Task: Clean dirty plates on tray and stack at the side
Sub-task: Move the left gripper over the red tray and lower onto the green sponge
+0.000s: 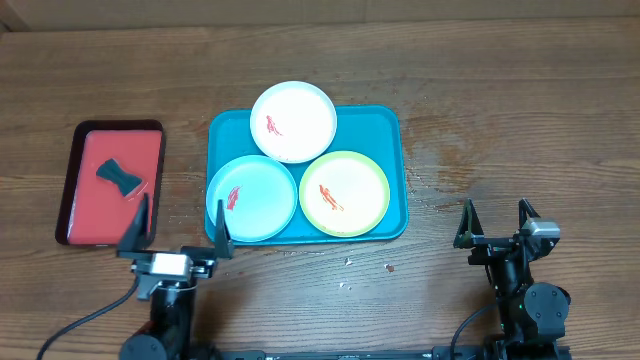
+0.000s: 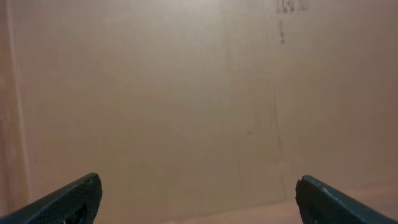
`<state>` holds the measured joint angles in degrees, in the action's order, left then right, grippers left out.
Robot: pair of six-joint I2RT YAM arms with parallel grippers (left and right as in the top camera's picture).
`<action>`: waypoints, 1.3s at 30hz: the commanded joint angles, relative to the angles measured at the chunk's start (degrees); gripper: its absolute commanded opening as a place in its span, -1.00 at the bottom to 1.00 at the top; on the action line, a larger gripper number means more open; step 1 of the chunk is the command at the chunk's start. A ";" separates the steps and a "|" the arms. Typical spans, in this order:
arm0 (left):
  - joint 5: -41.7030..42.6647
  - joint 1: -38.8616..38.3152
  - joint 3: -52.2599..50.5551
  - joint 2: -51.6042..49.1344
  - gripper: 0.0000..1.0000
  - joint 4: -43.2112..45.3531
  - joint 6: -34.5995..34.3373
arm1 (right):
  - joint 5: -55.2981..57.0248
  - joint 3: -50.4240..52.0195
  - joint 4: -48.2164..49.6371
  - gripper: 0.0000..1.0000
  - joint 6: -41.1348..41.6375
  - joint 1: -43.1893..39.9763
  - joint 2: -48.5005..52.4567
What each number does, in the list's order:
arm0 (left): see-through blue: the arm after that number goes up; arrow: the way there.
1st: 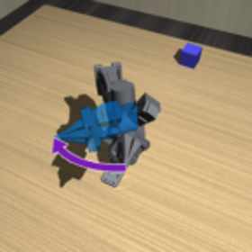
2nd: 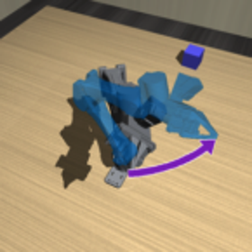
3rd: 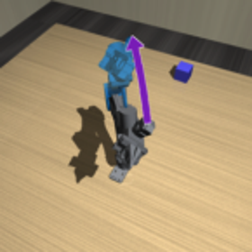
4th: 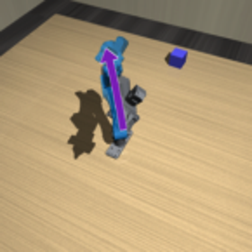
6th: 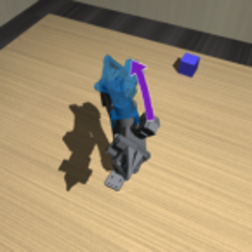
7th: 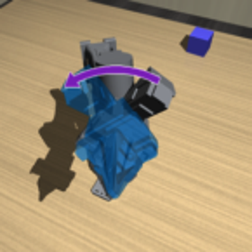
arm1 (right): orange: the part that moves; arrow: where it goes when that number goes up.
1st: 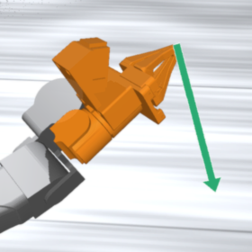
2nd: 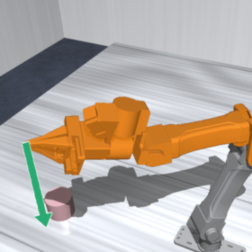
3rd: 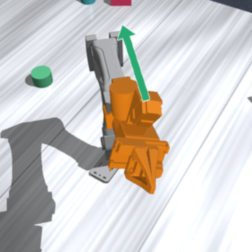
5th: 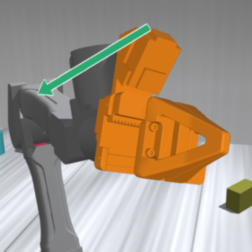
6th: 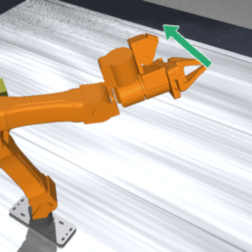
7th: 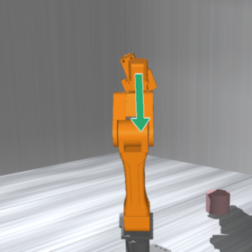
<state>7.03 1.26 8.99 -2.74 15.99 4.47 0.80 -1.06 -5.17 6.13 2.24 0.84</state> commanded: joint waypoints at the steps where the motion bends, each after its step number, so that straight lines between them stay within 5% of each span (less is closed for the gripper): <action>1: -5.31 0.22 10.71 -6.14 1.00 -7.39 1.92 | -0.04 0.59 0.37 1.00 -0.20 -0.24 -0.68; 6: -3.32 0.22 31.93 -26.36 1.00 -32.35 2.56 | -0.04 0.59 0.37 1.00 -0.20 -0.22 -0.68; 10: -2.12 0.33 45.05 -41.07 1.00 -44.15 4.02 | -0.04 0.59 0.37 1.00 -0.20 -0.24 -0.68; 16: -19.71 5.31 57.05 -56.17 1.00 -50.60 -12.87 | -0.04 0.59 0.37 1.00 -0.20 -0.22 -0.68; 19: -16.35 12.31 61.96 -61.64 1.00 -55.45 -17.62 | -0.04 0.59 0.37 1.00 -0.20 -0.22 -0.68; 23: -1.90 19.43 63.43 -66.71 0.99 -57.57 -21.00 | -0.04 0.59 0.37 1.00 -0.20 -0.22 -0.68; 28: -5.20 21.73 63.39 -72.87 0.99 -64.94 -20.44 | -0.04 0.59 0.37 1.00 -0.22 -0.22 -0.68; 33: -2.27 26.91 63.91 -77.20 0.99 -65.20 -32.22 | -0.04 0.59 0.37 1.00 -0.20 -0.22 -0.68; 39: 0.24 31.12 71.97 -81.55 1.00 -70.38 -31.61 | -0.04 0.59 0.37 1.00 -0.22 -0.24 -0.68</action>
<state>6.11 32.18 75.29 -82.91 -52.84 -25.26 0.82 -1.06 -5.17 6.15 2.24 0.80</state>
